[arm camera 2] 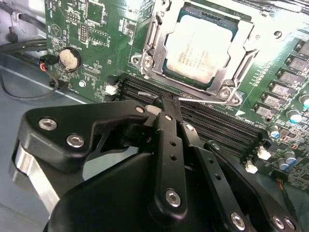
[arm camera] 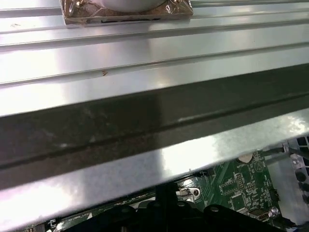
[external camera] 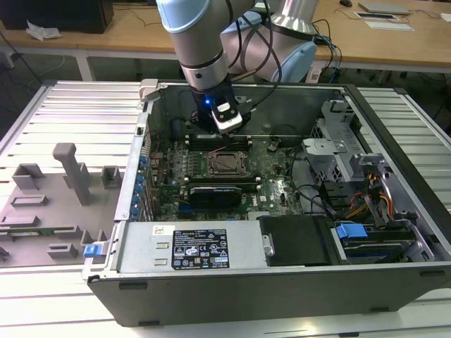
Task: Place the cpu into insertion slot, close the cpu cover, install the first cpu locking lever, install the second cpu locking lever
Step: 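Install the first cpu locking lever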
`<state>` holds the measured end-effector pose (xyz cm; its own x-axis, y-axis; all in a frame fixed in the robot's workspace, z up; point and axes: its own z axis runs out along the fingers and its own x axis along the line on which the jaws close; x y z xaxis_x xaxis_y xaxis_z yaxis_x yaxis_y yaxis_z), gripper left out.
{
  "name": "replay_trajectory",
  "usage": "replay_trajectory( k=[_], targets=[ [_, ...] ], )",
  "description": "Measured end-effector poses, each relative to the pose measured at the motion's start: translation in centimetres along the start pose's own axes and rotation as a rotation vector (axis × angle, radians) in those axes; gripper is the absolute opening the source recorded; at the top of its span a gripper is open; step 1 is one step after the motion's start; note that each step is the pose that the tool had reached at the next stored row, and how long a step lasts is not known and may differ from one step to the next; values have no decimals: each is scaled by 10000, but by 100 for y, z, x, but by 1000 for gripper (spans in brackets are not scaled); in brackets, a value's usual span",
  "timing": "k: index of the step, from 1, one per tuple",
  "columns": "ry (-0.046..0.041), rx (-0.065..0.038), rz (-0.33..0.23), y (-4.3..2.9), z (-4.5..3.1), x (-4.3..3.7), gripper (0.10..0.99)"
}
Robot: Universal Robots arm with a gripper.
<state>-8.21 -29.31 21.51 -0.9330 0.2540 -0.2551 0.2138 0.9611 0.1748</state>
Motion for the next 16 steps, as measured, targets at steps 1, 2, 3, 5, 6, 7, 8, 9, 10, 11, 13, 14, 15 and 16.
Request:
replay_trajectory(
  k=[1,2,3,5,6,7,8,9,10,11,13,14,15,16],
  targets=[
    [-46,0,5,4,5,3,106],
    [-73,-4,4,6,7,4,106],
    [-87,-6,2,9,9,5,106],
    [-88,-6,2,9,10,5,106],
    [-89,-7,2,9,10,5,106],
    [-97,-8,3,9,11,7,106],
    [-159,-22,11,7,14,14,106],
    [-201,-29,18,6,16,18,106],
    [-234,-33,29,6,18,22,106],
    [-274,-27,70,11,17,34,106],
    [-302,-1,176,19,20,47,106],
    [-320,29,277,19,22,49,106],
    [-351,77,446,19,26,51,106],
    [-367,101,531,19,28,52,106]
  ],
)
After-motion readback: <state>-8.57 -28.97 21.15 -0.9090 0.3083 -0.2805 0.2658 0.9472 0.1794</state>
